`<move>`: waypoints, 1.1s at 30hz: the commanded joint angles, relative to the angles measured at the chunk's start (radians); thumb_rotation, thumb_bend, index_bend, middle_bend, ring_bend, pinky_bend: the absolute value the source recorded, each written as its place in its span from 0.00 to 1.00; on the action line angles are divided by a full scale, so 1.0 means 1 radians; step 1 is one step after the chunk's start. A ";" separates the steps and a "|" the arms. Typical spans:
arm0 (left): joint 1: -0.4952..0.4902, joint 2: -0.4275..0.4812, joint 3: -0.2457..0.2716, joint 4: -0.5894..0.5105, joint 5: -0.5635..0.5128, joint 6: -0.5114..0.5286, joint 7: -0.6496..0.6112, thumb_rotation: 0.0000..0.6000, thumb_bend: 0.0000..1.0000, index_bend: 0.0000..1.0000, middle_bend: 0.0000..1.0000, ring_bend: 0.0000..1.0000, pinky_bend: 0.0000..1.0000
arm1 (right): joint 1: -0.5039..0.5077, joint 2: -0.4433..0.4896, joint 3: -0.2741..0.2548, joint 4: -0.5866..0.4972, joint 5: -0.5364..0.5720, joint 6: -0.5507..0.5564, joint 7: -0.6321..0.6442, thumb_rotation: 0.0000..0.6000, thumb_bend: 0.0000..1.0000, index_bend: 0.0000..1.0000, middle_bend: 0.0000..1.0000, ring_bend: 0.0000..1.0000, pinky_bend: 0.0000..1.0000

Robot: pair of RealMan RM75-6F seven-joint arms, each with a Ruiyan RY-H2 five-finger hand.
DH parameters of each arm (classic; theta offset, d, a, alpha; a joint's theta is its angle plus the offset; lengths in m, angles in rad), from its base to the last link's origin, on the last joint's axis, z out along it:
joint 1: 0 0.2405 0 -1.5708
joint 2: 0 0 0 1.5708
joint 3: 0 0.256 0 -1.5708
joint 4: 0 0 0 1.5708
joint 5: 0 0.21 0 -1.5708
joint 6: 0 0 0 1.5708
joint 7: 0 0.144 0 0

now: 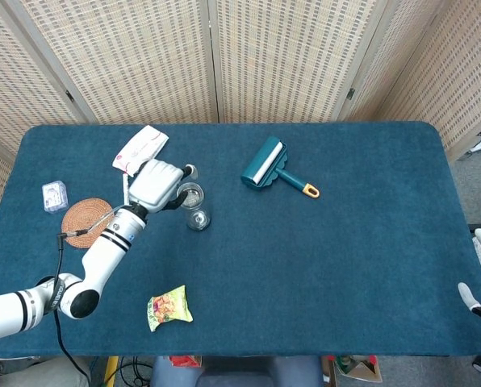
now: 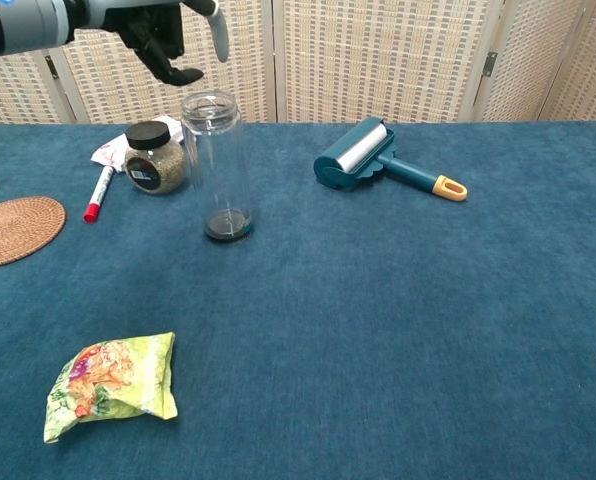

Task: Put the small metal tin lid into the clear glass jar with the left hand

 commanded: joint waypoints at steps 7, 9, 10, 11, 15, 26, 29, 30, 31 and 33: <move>0.057 0.069 0.019 -0.096 0.054 0.013 -0.063 1.00 0.43 0.41 1.00 0.96 1.00 | 0.000 -0.004 -0.001 0.004 -0.001 -0.002 0.000 1.00 0.29 0.01 0.17 0.04 0.05; 0.060 0.080 0.027 -0.115 0.049 -0.002 -0.064 1.00 0.43 0.39 1.00 0.97 1.00 | 0.000 -0.004 -0.001 0.004 -0.001 -0.002 0.000 1.00 0.29 0.01 0.17 0.04 0.05; 0.060 0.084 0.030 -0.122 0.045 -0.009 -0.064 1.00 0.43 0.37 1.00 0.97 1.00 | 0.000 -0.004 -0.001 0.004 -0.001 -0.001 0.000 1.00 0.29 0.01 0.17 0.04 0.05; 0.059 0.089 0.034 -0.131 0.039 -0.019 -0.062 1.00 0.43 0.36 1.00 0.97 1.00 | -0.001 -0.004 0.000 0.004 -0.001 0.000 0.001 1.00 0.29 0.01 0.17 0.04 0.05; 0.055 0.095 0.045 -0.148 0.027 -0.034 -0.045 1.00 0.43 0.30 1.00 0.98 1.00 | -0.003 -0.005 -0.001 0.007 0.000 0.003 0.003 1.00 0.29 0.01 0.17 0.04 0.05; 0.045 0.092 0.066 -0.160 -0.002 -0.045 -0.003 1.00 0.43 0.29 1.00 0.98 1.00 | -0.006 -0.008 -0.001 0.014 0.002 0.005 0.007 1.00 0.29 0.01 0.17 0.04 0.05; 0.044 0.087 0.072 -0.156 -0.007 -0.046 0.004 1.00 0.43 0.29 1.00 0.98 1.00 | -0.007 -0.007 -0.002 0.015 0.002 0.005 0.008 1.00 0.29 0.01 0.17 0.04 0.05; 0.043 0.085 0.073 -0.154 -0.008 -0.046 0.006 1.00 0.43 0.29 1.00 0.98 1.00 | -0.007 -0.007 -0.002 0.015 0.002 0.005 0.009 1.00 0.29 0.01 0.17 0.04 0.05; 0.042 0.082 0.074 -0.151 -0.009 -0.047 0.009 1.00 0.43 0.29 1.00 0.98 1.00 | -0.007 -0.007 -0.002 0.015 0.002 0.005 0.009 1.00 0.29 0.01 0.17 0.04 0.05; 0.039 0.079 0.077 -0.147 -0.012 -0.048 0.014 1.00 0.43 0.29 1.00 0.98 1.00 | -0.008 -0.007 -0.001 0.014 0.002 0.006 0.009 1.00 0.29 0.01 0.17 0.04 0.05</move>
